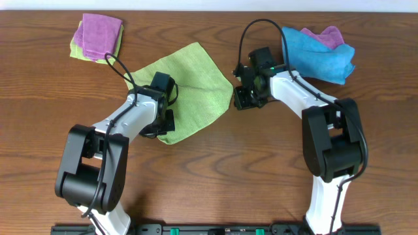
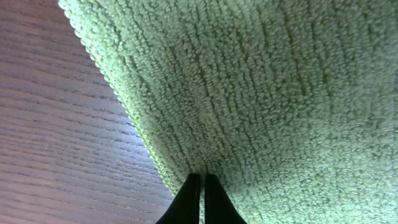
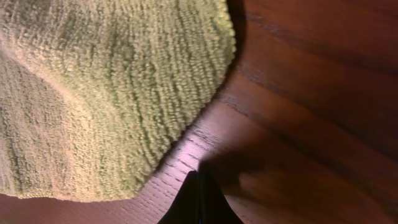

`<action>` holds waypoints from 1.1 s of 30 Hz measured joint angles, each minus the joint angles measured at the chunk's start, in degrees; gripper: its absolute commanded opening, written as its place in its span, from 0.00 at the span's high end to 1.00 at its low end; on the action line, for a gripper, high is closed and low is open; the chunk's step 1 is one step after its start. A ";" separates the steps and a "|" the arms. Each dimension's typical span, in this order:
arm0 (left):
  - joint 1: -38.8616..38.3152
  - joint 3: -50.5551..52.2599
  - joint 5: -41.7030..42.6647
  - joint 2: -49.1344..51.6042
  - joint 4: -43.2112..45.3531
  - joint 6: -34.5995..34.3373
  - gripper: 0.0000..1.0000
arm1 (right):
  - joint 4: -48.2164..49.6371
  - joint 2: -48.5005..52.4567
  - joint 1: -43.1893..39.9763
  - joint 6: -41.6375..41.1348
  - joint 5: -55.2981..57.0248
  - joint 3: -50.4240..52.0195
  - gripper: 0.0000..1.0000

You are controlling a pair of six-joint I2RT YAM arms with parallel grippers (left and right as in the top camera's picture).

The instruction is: Fold the cloth

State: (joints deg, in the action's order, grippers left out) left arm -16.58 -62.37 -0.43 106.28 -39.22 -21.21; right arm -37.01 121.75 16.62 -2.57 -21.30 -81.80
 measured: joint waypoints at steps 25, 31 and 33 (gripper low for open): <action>0.00 0.09 0.02 -0.11 0.24 -0.04 0.94 | 4.02 0.00 3.39 -0.44 0.28 -2.21 0.99; 0.00 0.09 0.00 -0.11 0.26 -0.04 0.94 | 4.07 0.00 3.39 -0.46 0.28 -4.61 0.99; 0.00 0.09 0.00 -0.11 0.33 -0.04 0.94 | 4.02 0.00 3.39 -0.46 0.28 -4.61 0.99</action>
State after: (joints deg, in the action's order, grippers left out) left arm -16.58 -62.28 -0.43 106.17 -38.89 -21.26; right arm -32.99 121.75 20.01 -3.03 -21.02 -86.41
